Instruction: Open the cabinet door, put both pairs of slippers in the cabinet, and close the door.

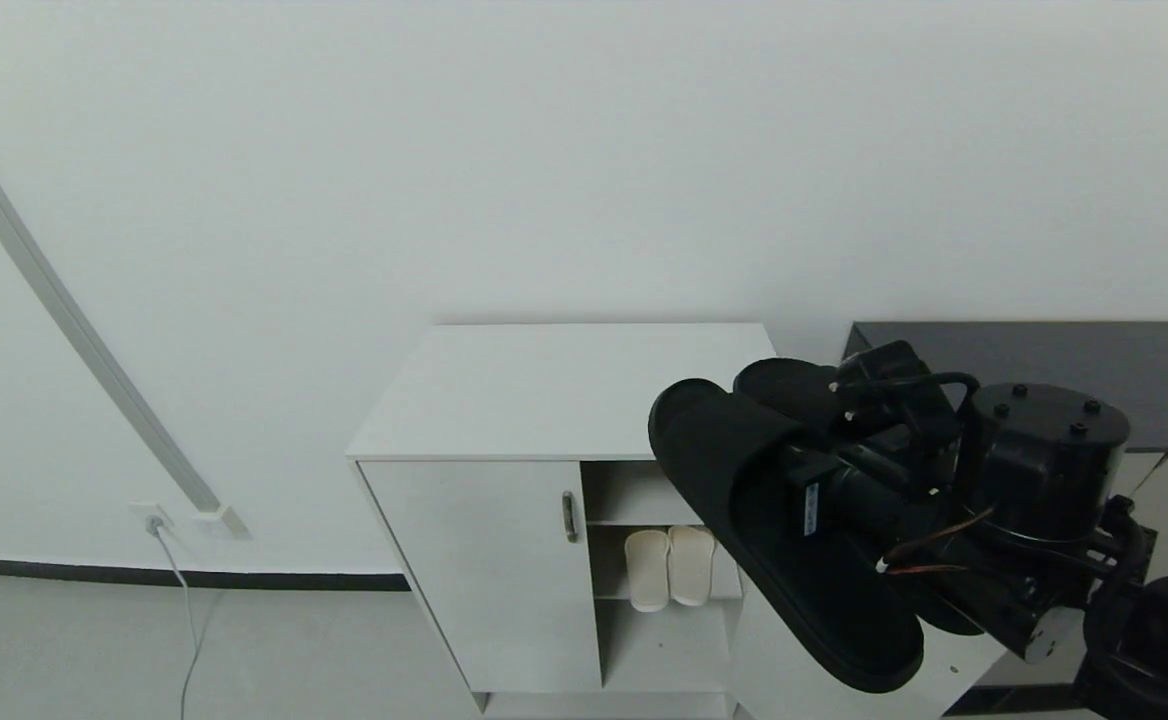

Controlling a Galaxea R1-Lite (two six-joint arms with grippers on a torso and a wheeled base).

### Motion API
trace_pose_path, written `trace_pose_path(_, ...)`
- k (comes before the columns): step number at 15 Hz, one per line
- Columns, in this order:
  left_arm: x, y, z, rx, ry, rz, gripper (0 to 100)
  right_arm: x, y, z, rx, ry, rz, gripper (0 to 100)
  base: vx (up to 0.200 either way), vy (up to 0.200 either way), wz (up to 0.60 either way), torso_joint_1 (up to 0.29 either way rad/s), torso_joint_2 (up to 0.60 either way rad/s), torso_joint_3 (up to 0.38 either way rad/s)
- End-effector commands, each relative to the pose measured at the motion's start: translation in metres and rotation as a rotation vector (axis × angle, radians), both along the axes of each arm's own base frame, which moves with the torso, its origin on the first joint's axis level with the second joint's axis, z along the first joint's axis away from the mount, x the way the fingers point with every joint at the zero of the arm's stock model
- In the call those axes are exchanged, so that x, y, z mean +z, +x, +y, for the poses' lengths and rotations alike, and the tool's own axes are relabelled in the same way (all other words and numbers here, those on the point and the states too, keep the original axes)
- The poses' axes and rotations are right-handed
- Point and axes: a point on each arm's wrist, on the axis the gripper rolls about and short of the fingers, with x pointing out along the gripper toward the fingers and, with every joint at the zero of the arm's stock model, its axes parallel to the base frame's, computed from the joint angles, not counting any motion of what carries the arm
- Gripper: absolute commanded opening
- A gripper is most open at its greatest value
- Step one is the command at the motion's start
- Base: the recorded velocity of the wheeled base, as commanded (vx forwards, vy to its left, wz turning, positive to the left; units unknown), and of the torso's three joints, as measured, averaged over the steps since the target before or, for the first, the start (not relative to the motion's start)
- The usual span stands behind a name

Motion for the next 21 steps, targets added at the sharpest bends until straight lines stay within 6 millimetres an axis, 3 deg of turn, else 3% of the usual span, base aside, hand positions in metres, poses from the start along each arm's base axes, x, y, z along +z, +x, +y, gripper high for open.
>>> trace_pose_path(1,0.0,0.0,0.0,0.001,-0.001,0.0,0,-0.001,0.0,0.0,0.001,-0.002,0.002,0,0.0,0.0,0.0,0.0,0.0,0.0)
trace_pose_path(17,0.0,0.0,0.0,-0.001,-0.001,0.0,0,-0.011,-0.004,-0.003,0.004,-0.031,0.032,0,0.0,0.0,0.0,0.0,0.0,0.0)
trace_pose_path(21,0.0,0.0,0.0,0.001,-0.001,0.0,0,-0.012,-0.005,-0.002,0.008,-0.033,0.035,0,0.0,0.0,0.0,-0.128,0.28,0.163)
